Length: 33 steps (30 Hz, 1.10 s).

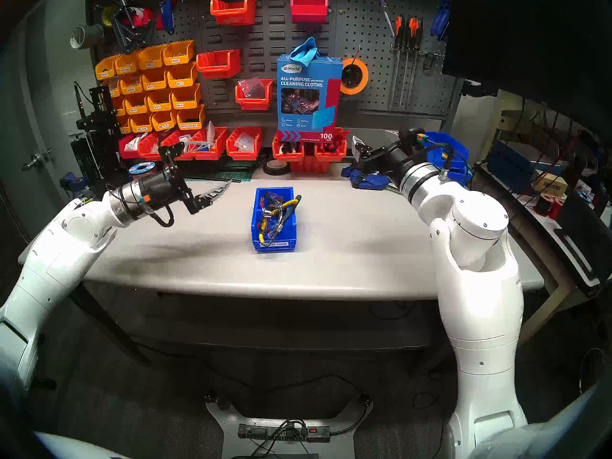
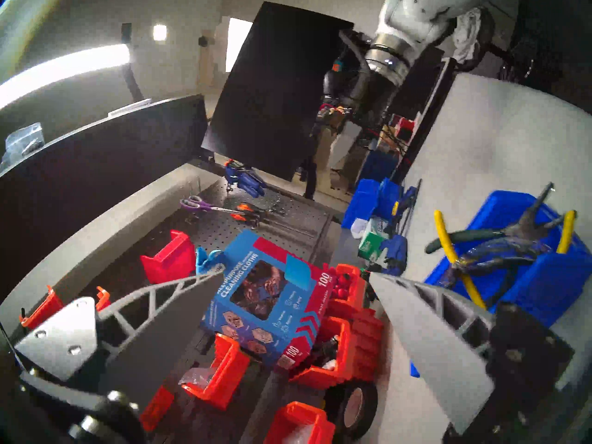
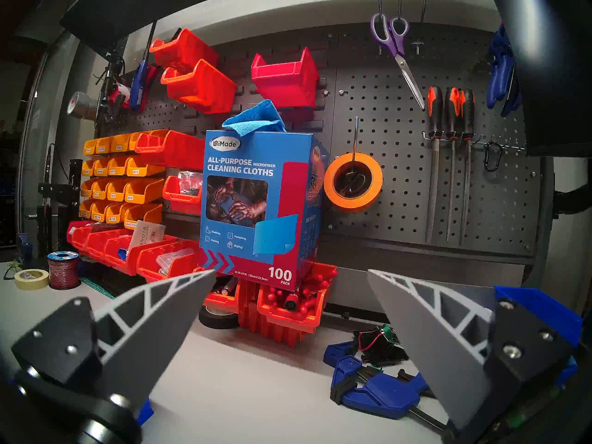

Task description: Take out tools from the storage box

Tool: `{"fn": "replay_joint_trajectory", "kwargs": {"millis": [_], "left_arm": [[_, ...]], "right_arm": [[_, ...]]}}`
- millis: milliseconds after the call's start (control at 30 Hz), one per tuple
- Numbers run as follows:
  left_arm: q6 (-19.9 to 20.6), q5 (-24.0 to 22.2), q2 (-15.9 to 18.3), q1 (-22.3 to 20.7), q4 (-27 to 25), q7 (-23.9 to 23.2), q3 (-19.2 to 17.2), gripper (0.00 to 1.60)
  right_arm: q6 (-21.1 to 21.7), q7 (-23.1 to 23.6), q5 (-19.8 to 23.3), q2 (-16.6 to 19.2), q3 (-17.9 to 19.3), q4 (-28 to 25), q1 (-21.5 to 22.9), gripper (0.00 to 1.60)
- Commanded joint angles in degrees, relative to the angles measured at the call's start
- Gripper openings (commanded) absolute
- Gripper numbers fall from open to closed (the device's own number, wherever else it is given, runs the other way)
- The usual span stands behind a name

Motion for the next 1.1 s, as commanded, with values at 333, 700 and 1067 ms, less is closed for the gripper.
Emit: {"fn": "replay_joint_trajectory", "kwargs": {"millis": [333, 700, 1067], "left_arm": [[-0.72, 9.81, -0.36, -4.18, -1.23, -0.60, -0.09, 1.60], [-0.72, 12.03, 0.01, -10.16, -3.99, -4.86, 1.80, 1.60], [-0.72, 14.39, -0.29, -16.25, -6.40, -11.98, 5.23, 1.60]], "right_arm": [[-0.01, 0.18, -0.18, -0.16, 0.24, -0.67, 0.55, 1.60], [0.01, 0.43, -0.44, -0.40, 0.36, -0.65, 0.57, 1.60], [0.04, 0.66, -0.69, -0.63, 0.48, -0.64, 0.58, 1.60]]}}
